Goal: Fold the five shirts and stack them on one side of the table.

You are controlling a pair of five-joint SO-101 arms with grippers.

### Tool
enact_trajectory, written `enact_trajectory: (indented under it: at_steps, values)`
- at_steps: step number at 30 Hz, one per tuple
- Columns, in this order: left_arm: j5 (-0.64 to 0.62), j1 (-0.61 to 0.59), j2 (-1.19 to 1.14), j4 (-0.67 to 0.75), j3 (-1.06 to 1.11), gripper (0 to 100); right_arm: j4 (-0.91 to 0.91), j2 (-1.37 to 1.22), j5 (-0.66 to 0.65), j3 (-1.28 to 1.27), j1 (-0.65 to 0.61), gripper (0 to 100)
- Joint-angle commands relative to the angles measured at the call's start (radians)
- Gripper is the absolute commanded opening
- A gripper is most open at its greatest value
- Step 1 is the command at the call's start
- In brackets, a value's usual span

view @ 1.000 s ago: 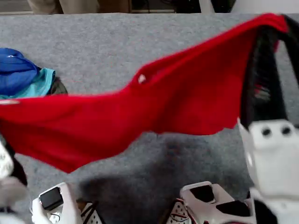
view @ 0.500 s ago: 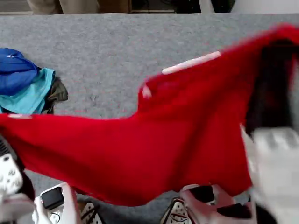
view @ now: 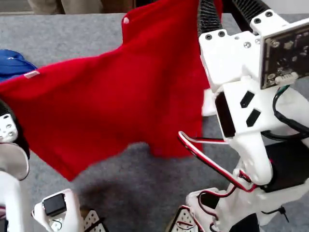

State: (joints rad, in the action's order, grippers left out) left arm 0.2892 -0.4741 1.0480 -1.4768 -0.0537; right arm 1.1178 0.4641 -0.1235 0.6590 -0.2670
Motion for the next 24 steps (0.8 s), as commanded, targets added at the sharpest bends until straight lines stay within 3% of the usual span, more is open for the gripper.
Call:
enact_trajectory:
  at_steps: [1,8,14,24]
  values:
    - [-0.012,-0.002,-0.001,-0.006,-0.071,2,-0.031,0.054,-0.002,-0.004,-0.013,0.1]
    - [-0.011,0.008,-0.001,-0.21,-0.315,2,-0.009,0.216,-0.006,-0.002,-0.013,0.1]
    - [-0.012,0.006,-0.001,-0.275,-0.453,2,0.009,0.334,-0.006,-0.005,-0.015,0.1]
    - [-0.018,0.009,-0.005,-0.221,-0.181,2,0.009,0.208,0.0,-0.117,-0.015,0.1]
